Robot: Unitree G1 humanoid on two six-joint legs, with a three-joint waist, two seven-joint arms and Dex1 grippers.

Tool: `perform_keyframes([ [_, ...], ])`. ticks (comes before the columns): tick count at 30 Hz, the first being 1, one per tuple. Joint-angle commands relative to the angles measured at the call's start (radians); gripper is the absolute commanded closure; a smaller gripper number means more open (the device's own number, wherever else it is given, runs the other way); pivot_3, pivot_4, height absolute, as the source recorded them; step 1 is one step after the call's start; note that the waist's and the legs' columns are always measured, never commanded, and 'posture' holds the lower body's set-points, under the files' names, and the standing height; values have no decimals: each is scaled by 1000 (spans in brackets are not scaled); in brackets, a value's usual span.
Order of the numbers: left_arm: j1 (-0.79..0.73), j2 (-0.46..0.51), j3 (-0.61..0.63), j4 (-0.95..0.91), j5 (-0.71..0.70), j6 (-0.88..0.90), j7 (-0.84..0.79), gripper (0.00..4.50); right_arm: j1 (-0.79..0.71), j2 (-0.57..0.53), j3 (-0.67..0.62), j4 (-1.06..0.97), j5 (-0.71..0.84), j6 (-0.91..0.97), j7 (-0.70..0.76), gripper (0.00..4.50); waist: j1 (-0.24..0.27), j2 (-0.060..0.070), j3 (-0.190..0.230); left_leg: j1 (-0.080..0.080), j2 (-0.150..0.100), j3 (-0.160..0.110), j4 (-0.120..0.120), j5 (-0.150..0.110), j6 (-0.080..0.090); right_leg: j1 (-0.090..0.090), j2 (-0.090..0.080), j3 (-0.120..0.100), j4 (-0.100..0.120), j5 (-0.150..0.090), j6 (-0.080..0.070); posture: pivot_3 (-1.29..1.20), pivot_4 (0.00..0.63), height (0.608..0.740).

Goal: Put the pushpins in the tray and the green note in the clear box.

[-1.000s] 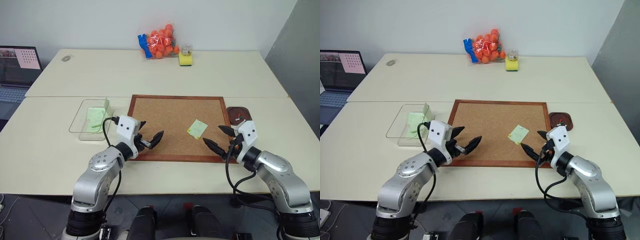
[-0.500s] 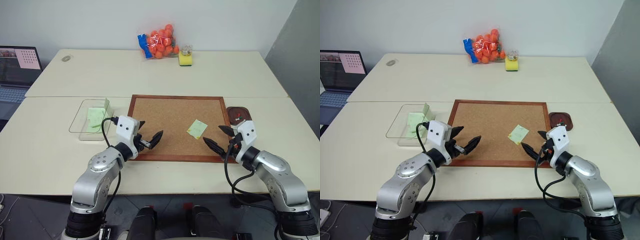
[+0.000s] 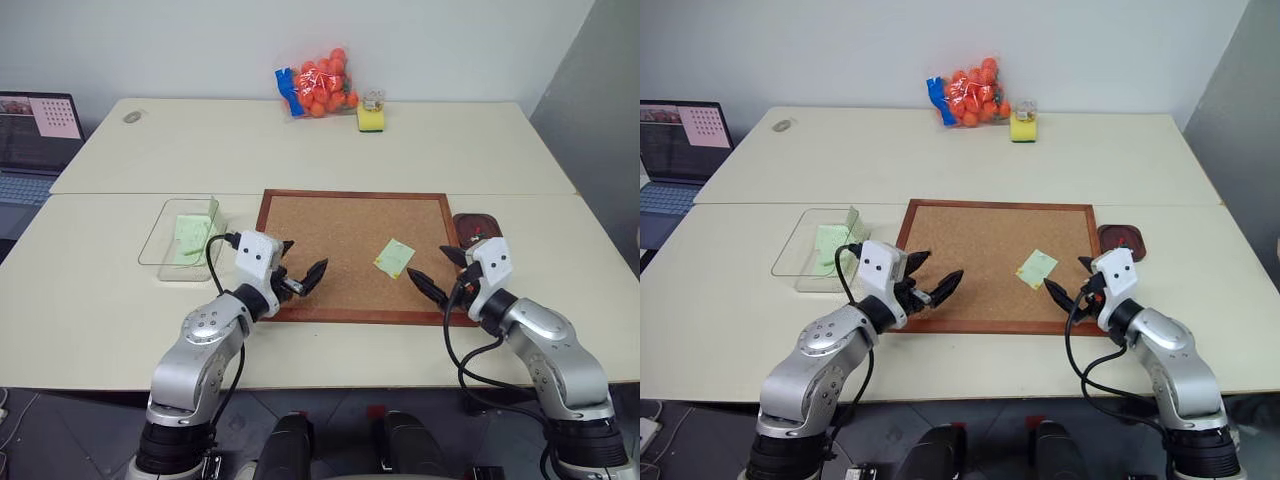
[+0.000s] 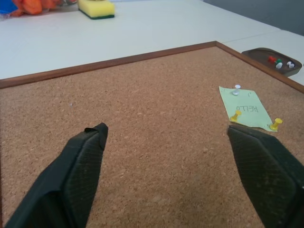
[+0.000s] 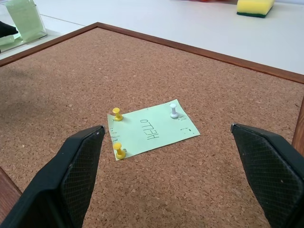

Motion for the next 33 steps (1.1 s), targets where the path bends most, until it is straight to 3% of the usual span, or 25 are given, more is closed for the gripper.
perform_keyframes([
  [1,-18,-9,-19,37,5,-54,-17,1076,-41,14,21,9,-11,-40,0,0,0,0,0,0,0,0,0,0,0,0,0,0,0,0,0,0,150,740],
  [19,-164,-100,-140,376,118,-232,-24,4476,-239,129,67,255,-88,-135,-78,0,-1,0,0,0,-1,1,0,0,0,0,0,0,1,2,-3,0,150,740],
  [33,-142,-103,-172,501,196,-214,-22,4476,-307,152,96,340,-128,-119,-74,0,-2,5,-3,2,-1,1,0,0,0,1,0,0,1,2,-2,0,150,740],
])
